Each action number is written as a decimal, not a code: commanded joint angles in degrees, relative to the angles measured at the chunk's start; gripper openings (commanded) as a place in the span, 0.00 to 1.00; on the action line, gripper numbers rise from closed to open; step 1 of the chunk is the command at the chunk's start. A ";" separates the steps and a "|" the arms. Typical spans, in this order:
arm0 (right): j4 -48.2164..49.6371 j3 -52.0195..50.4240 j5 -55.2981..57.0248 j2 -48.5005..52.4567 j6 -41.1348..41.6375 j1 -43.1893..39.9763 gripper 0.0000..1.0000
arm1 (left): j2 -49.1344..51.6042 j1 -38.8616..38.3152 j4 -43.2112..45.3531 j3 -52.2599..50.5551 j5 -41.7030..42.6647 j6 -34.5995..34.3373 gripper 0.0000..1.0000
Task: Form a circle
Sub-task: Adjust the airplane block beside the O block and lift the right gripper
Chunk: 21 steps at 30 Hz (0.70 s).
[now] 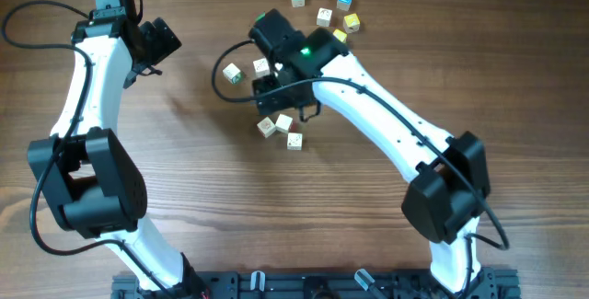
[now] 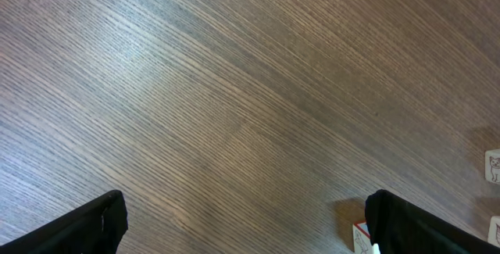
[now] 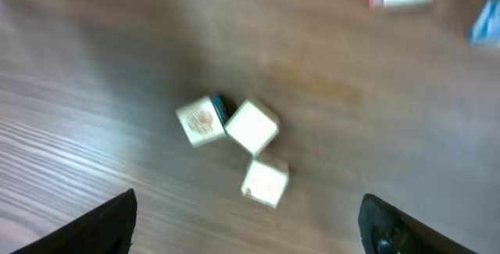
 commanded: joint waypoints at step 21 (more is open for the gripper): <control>16.72 -24.41 -3.52 0.50 11.78 1.81 0.46 | -0.04 0.07 0.17 0.00 0.07 -0.50 1.00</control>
